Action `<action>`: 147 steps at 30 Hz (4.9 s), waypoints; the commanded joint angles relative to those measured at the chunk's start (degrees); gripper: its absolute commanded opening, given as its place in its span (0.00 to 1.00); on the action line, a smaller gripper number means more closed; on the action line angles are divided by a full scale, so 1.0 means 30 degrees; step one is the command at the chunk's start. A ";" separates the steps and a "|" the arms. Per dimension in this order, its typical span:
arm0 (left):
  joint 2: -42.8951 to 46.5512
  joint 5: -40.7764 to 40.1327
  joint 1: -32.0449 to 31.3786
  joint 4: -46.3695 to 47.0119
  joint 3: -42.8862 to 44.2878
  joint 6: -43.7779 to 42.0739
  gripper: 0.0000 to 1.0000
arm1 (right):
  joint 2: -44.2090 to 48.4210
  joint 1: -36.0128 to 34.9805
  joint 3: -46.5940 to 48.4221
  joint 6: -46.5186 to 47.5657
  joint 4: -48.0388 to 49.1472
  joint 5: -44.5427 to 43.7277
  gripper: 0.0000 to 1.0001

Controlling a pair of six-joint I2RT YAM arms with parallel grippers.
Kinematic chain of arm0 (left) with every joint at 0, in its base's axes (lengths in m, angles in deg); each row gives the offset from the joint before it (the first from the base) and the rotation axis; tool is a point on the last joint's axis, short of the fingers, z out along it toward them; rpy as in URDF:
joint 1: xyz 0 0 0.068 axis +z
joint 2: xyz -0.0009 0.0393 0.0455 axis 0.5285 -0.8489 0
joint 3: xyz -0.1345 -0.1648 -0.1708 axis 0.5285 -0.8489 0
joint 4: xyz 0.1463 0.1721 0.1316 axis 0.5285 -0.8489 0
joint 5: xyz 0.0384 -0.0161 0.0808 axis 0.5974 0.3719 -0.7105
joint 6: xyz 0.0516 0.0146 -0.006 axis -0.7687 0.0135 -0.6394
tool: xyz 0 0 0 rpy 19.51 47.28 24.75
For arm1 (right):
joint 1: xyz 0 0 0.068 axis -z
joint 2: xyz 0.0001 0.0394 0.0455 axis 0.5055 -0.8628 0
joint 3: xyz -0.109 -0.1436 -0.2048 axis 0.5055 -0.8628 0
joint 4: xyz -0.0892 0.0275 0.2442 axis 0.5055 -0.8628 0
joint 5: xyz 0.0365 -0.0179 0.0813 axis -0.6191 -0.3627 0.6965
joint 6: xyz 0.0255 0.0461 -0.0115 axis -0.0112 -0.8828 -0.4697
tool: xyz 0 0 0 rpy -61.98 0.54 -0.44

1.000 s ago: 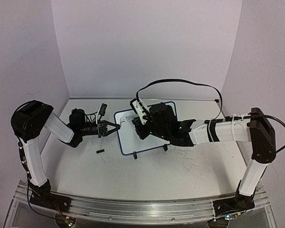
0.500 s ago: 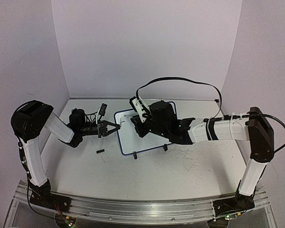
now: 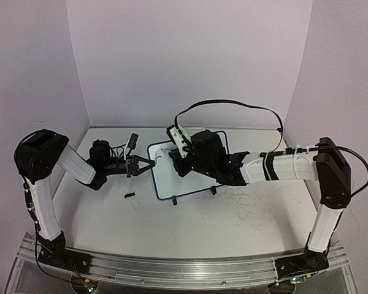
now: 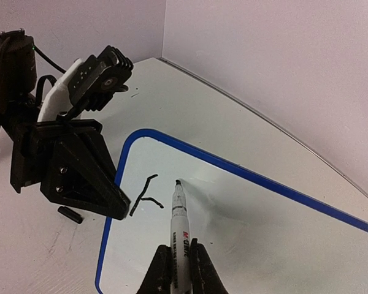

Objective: Write a sentence on the whiteboard

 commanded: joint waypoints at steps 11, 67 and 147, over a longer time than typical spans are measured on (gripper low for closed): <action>-0.0061 -0.0338 -0.0381 -0.1904 0.0217 -0.1212 0.00 | -0.0128 -0.0058 0.0631 -0.0273 -0.0042 -0.0436 0.00; 0.0195 -0.0337 -0.0366 -0.2104 0.0147 -0.1329 0.00 | -0.0346 -0.0356 0.0047 -0.1229 -0.1266 -0.0130 0.00; 0.0178 -0.0339 -0.0397 -0.2282 0.0173 -0.1445 0.00 | 0.1157 -0.0414 0.1064 -0.0480 -0.0672 -0.2485 0.00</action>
